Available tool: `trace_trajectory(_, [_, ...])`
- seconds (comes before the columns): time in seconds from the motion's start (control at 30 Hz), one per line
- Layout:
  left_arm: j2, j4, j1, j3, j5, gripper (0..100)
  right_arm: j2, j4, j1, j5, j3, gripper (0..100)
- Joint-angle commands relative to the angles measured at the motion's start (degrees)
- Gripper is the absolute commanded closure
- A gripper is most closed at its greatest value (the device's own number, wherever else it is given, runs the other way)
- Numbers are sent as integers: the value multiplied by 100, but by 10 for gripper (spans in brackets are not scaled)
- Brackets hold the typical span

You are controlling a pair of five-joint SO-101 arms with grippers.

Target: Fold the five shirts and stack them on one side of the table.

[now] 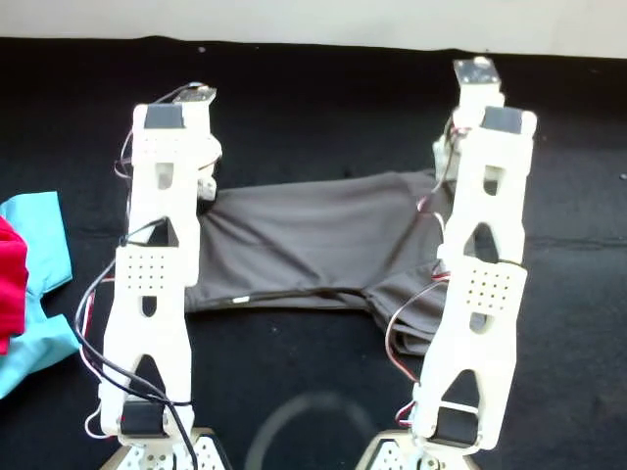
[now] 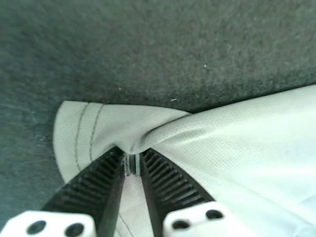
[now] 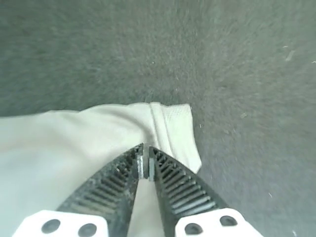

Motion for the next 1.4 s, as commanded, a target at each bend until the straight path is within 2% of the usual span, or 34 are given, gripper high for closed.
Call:
trace_trajectory(0.0, [-1174,44,127,567,44,992,-31,708,22,167,-1235,992])
trace_trajectory(0.17, [-3143,18,470,2545,35,992,-84,927,163,237,-2062,992])
trace_trajectory(0.37, [-5270,-53,585,5341,9,991,-681,936,479,246,-1692,992])
trace_trajectory(0.47, [-6316,-703,585,6905,-9,991,-1640,945,505,246,-734,992])
trace_trajectory(0.6, [-7670,-2031,558,9156,-9,991,-3310,927,338,246,1297,992])
trace_trajectory(0.77, [-8708,-3288,558,11152,-9,992,-5086,892,31,246,3846,992])
trace_trajectory(0.9, [-8910,-4026,558,12101,-9,992,-6114,804,-277,255,5393,992])
trace_trajectory(1.0, [-8910,-4431,549,12523,-9,992,-6791,365,-453,255,6615,992])
trace_trajectory(1.17, [-8910,-4607,549,12857,-18,992,-7697,-716,-637,255,8840,992])
trace_trajectory(1.37, [-8910,-4668,549,13068,-18,992,-8444,-1974,-708,686,11178,992])
